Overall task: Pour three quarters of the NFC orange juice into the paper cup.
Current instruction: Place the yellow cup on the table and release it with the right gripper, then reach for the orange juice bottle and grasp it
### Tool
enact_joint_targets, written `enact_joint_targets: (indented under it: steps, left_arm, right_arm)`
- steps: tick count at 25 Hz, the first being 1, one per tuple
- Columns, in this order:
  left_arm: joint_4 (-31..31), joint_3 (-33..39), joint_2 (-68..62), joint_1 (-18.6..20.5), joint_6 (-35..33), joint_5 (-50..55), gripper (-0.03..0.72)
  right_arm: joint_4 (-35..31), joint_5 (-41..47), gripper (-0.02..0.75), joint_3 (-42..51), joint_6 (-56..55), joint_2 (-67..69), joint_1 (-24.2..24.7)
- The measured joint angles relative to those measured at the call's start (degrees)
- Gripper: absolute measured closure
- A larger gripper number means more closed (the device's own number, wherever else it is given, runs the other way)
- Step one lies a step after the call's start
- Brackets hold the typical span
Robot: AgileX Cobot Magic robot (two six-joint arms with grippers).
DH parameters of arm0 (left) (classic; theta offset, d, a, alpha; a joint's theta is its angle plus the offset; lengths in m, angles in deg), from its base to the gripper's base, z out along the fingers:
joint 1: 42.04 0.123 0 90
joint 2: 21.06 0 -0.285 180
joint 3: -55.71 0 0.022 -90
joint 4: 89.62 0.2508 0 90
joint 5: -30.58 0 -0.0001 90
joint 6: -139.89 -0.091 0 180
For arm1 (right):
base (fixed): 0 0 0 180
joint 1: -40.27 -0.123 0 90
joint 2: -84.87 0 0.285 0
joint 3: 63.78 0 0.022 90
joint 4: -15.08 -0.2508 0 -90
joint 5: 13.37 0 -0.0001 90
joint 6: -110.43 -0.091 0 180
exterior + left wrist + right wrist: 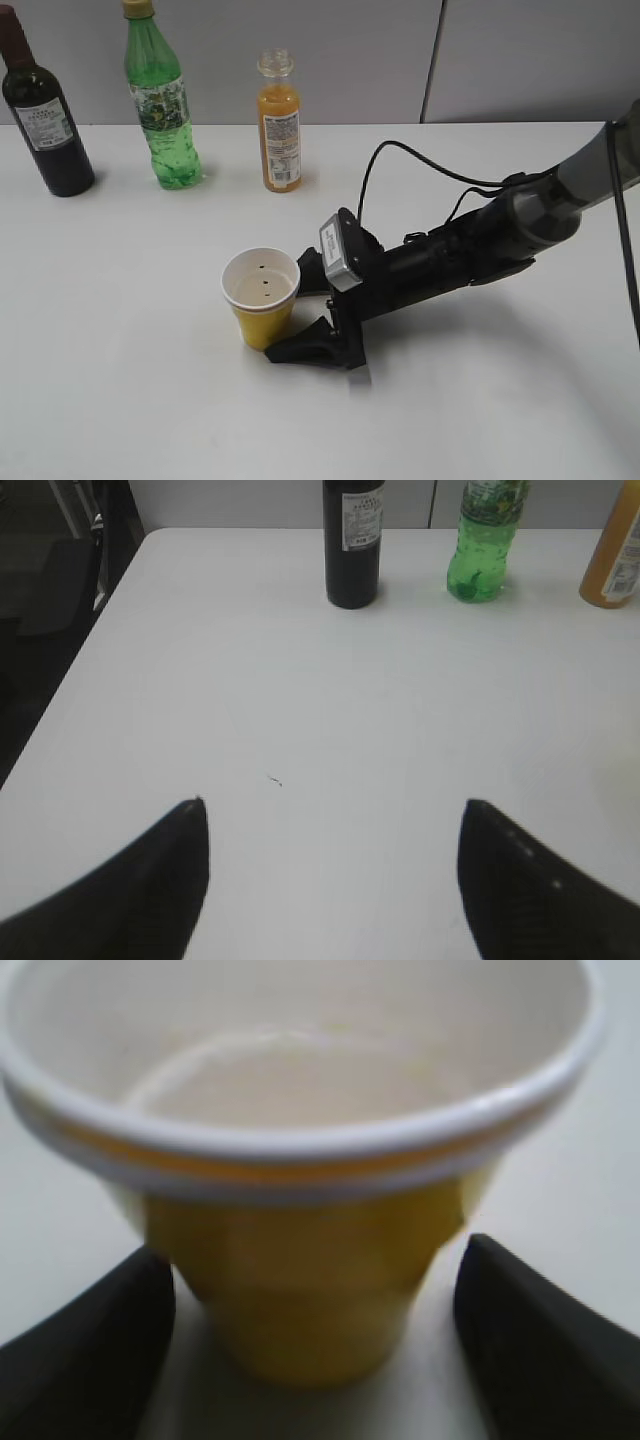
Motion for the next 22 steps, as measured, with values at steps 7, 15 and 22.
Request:
enact_joint_targets:
  steps: [7,15,22]
  left_arm:
    - [0.0,0.0,0.0,0.0,0.0,0.0,0.099]
    - [0.0,0.0,0.0,0.0,0.0,0.0,0.099]
    - [0.0,0.0,0.0,0.0,0.0,0.0,0.099]
  right_arm:
    - [7.8,-0.26,0.073,0.0,-2.79,-2.05,5.53]
    - [10.06,3.0,0.083,0.1,-4.15,-6.17,8.31]
    - [10.1,9.37,0.105,0.15,-7.73,-15.62,10.51]
